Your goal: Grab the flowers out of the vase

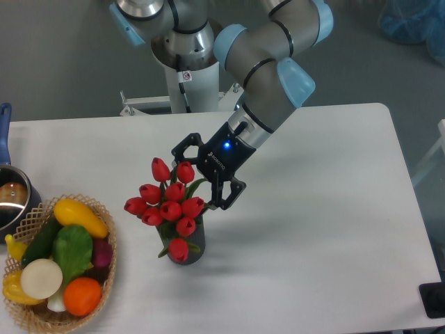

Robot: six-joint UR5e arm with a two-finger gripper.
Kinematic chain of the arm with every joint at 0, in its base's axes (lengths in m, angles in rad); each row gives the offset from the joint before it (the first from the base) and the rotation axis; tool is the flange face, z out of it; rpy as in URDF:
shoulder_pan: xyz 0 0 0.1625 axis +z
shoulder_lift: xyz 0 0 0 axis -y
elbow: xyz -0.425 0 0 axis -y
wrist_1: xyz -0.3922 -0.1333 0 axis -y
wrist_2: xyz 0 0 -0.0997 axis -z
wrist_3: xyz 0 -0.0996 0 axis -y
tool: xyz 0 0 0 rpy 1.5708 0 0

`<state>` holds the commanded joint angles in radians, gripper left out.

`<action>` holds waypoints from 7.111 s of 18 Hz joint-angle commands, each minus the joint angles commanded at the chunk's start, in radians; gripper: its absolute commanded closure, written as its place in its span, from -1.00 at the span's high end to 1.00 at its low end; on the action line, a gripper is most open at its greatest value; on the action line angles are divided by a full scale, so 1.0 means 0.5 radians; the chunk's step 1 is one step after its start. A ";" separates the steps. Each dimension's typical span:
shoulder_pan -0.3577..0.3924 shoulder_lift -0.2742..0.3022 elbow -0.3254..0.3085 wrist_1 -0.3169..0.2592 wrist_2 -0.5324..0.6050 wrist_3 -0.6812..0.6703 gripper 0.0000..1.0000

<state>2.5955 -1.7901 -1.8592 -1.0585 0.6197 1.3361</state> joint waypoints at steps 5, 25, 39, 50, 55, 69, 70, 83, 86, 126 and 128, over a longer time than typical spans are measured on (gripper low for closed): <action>0.000 0.003 0.000 0.025 0.000 0.000 1.00; -0.071 -0.098 0.034 0.138 -0.049 0.003 1.00; -0.055 -0.095 0.046 0.135 -0.083 -0.018 -0.29; -0.022 -0.086 0.049 0.135 -0.181 -0.061 -0.41; 0.012 -0.068 0.067 0.135 -0.255 -0.064 -0.40; 0.049 0.123 0.104 0.129 -0.334 -0.325 -0.39; 0.049 0.132 0.107 0.129 -0.350 -0.353 -0.39; 0.080 0.273 0.249 0.129 -0.451 -0.653 -0.39; 0.086 0.303 0.249 0.132 -0.457 -0.666 -0.39; 0.905 0.285 0.270 0.138 -0.092 -0.350 -0.40; 0.905 0.288 0.252 0.135 -0.092 -0.350 -0.40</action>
<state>3.0480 -1.6460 -1.7334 -0.9909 0.5737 1.1612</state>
